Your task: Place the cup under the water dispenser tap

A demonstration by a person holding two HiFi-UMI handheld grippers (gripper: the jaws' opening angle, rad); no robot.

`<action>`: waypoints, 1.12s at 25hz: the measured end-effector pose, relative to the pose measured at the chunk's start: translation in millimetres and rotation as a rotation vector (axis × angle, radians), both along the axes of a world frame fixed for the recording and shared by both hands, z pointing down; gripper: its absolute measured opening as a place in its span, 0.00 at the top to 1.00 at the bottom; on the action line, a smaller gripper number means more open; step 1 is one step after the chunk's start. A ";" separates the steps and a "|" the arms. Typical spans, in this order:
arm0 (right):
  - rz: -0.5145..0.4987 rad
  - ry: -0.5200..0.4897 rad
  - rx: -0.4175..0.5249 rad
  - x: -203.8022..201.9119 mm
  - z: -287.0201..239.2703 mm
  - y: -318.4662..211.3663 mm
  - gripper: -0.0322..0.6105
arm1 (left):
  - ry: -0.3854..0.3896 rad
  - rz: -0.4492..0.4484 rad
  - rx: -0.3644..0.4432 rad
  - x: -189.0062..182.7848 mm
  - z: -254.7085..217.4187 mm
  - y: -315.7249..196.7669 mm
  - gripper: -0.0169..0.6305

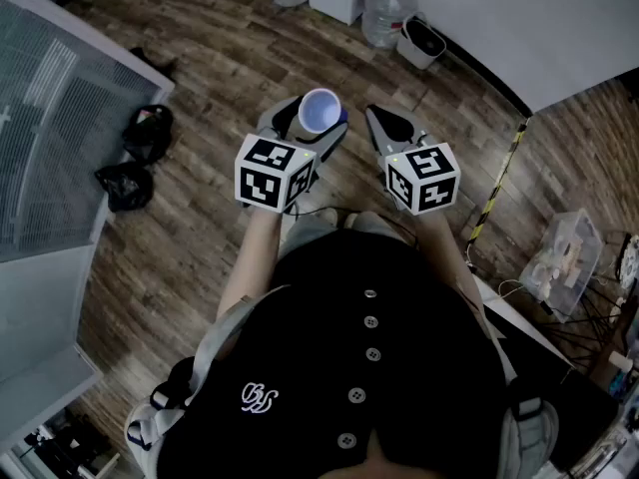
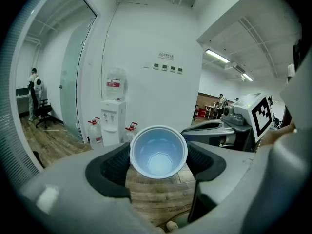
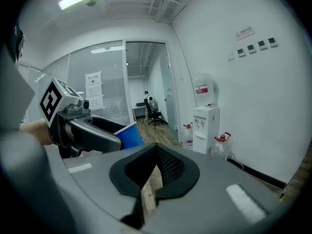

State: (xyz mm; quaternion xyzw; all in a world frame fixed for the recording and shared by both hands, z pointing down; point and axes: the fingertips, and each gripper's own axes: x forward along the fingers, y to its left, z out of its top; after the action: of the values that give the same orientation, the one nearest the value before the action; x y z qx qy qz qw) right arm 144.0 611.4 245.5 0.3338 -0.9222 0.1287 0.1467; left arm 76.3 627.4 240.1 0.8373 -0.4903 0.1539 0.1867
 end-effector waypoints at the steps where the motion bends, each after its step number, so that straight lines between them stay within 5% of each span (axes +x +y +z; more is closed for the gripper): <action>1: -0.001 -0.015 -0.011 -0.7 0.5 0.6 0.95 | -0.002 -0.005 0.000 -1.3 0.8 0.0 0.42; 28: -0.043 0.003 0.005 23.6 7.2 1.9 0.95 | 0.031 -0.049 -0.012 24.4 13.6 -1.7 0.42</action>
State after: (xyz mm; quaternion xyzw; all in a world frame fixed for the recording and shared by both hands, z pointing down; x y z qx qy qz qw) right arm 167.6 613.4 252.7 0.3145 -0.9293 0.1226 0.1500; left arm 100.7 625.7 253.7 0.8263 -0.5066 0.1393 0.2031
